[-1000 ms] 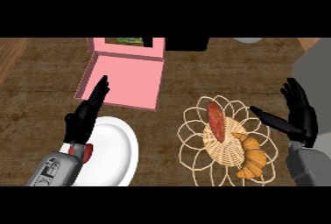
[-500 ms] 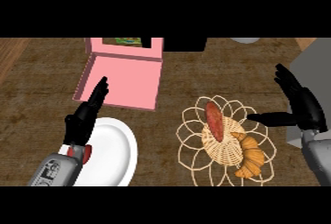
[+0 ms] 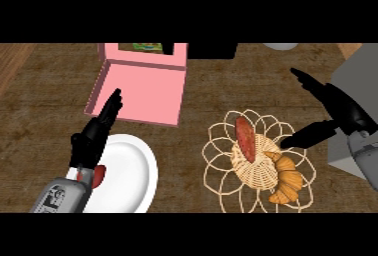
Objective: Pick the sweet potato from the placemat and place it in the tiered shelf
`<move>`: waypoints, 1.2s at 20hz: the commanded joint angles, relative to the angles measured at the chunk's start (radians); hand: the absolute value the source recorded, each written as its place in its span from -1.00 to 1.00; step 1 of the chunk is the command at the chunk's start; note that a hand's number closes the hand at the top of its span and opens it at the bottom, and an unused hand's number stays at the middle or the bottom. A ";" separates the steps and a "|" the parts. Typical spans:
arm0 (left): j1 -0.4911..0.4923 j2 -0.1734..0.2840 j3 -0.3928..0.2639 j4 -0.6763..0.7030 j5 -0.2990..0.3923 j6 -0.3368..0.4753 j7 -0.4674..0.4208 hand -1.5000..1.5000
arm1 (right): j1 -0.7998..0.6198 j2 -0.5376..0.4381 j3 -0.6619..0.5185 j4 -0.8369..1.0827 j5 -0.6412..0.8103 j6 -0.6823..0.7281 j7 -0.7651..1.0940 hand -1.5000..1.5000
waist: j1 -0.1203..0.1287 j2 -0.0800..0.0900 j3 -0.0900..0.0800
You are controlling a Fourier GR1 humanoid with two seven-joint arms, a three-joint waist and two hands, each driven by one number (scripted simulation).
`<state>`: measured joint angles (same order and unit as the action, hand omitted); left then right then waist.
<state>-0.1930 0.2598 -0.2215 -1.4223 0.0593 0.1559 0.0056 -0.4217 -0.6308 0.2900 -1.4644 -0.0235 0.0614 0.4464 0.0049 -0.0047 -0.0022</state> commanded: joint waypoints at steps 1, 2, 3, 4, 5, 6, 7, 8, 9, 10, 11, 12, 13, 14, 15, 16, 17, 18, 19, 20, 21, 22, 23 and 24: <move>-0.042 -0.014 0.014 0.029 -0.007 0.008 0.019 0.00 | -0.054 -0.070 0.066 -0.096 0.036 0.117 0.190 -1.00 | -0.012 0.001 0.000; -0.014 -0.039 0.003 0.041 -0.007 0.009 -0.011 0.00 | -0.030 -0.080 0.063 -0.066 0.050 0.134 0.166 -1.00 | -0.009 0.003 0.001; 0.004 -0.028 0.002 0.002 -0.009 0.000 0.001 0.00 | -0.065 -0.044 0.071 -0.137 0.058 0.118 0.274 -1.00 | -0.005 0.001 0.001; -0.019 -0.011 0.024 0.001 -0.008 -0.006 0.017 0.00 | -0.086 -0.015 0.087 -0.135 0.062 0.134 0.308 -1.00 | -0.002 0.002 0.001; -0.001 -0.051 -0.005 0.043 -0.047 0.021 -0.035 0.00 | -0.094 -0.004 0.079 -0.171 0.063 0.143 0.354 -1.00 | -0.006 0.003 0.001; -0.015 -0.022 0.025 0.008 -0.019 -0.019 0.008 0.00 | -0.060 0.048 0.098 -0.189 0.096 0.117 0.366 -1.00 | -0.004 0.003 0.002; -0.026 -0.028 0.047 0.053 -0.026 -0.020 -0.022 0.00 | -0.084 0.028 0.036 -0.209 0.059 0.168 0.410 -1.00 | -0.006 0.003 0.002; 0.021 -0.026 0.041 0.011 -0.030 -0.027 -0.036 0.00 | -0.093 0.049 0.049 -0.164 0.092 0.191 0.378 -1.00 | -0.001 0.004 0.002; 0.077 -0.049 0.011 0.002 -0.034 -0.019 -0.067 0.00 | -0.124 0.114 0.088 -0.172 0.140 0.120 0.441 -1.00 | 0.002 0.004 0.002; 0.054 -0.053 0.013 -0.031 -0.064 -0.011 -0.016 0.00 | -0.048 0.069 0.016 -0.247 0.113 0.192 0.426 -1.00 | -0.005 0.003 0.002; 0.053 -0.045 0.001 -0.125 -0.061 -0.007 0.083 0.00 | -0.088 0.124 0.042 -0.199 0.150 0.160 0.430 -1.00 | 0.000 0.003 0.002; 0.036 -0.045 0.021 -0.093 -0.065 -0.025 0.068 0.00 | -0.061 0.122 0.024 -0.243 0.165 0.185 0.440 -1.00 | -0.003 0.003 0.002; 0.029 -0.043 0.044 -0.060 -0.040 -0.053 0.044 0.00 | -0.010 0.148 0.051 -0.245 0.229 0.135 0.386 -1.00 | -0.004 0.004 0.002; 0.029 -0.022 0.069 -0.039 -0.048 -0.062 0.023 0.00 | 0.050 0.114 0.022 -0.252 0.220 0.165 0.335 -1.00 | -0.006 0.004 0.002; -0.010 -0.075 0.043 -0.027 -0.065 -0.029 0.046 0.00 | -0.099 0.171 0.030 -0.239 0.218 0.190 0.475 -1.00 | -0.003 0.004 0.002; 0.076 -0.039 0.022 -0.150 -0.077 -0.044 0.088 0.00 | -0.064 0.205 0.059 -0.223 0.267 0.161 0.460 -1.00 | 0.001 0.003 0.002; -0.028 -0.086 0.067 0.014 -0.080 -0.031 0.037 0.00 | -0.027 0.184 0.012 -0.264 0.264 0.188 0.443 -1.00 | -0.007 0.004 0.002; -0.024 -0.098 0.040 -0.030 -0.105 -0.005 0.083 0.00 | 0.058 0.141 0.015 -0.347 0.263 0.196 0.429 -1.00 | -0.010 0.003 0.002; -0.011 -0.068 0.075 -0.032 -0.065 -0.067 0.058 0.00 | -0.009 0.228 0.045 -0.202 0.346 0.156 0.391 -1.00 | -0.003 0.005 0.002; 0.098 -0.086 0.022 -0.144 -0.104 -0.035 0.061 0.00 | -0.021 0.225 0.007 -0.229 0.317 0.196 0.425 -1.00 | 0.000 0.004 0.002; -0.015 -0.098 0.076 0.043 -0.108 -0.045 -0.007 0.00 | 0.029 0.219 0.001 -0.241 0.345 0.189 0.378 -1.00 | -0.007 0.005 0.002; -0.019 -0.076 0.107 0.019 -0.072 -0.085 0.024 0.00 | -0.028 0.240 -0.034 -0.223 0.326 0.221 0.429 -1.00 | -0.004 0.005 0.002; -0.009 -0.089 0.073 -0.071 -0.100 -0.065 0.103 0.00 | -0.049 0.278 -0.016 -0.232 0.344 0.223 0.462 -1.00 | -0.002 0.004 0.002; 0.043 -0.076 0.097 -0.060 -0.077 -0.102 0.037 0.00 | 0.002 0.280 -0.021 -0.220 0.366 0.225 0.402 -1.00 | -0.002 0.004 0.002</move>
<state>-0.1800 0.1818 -0.1499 -1.4637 -0.0244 0.0935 0.0538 -0.4379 -0.4009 0.2887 -1.6969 0.2935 0.2632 0.8651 0.0014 -0.0006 -0.0002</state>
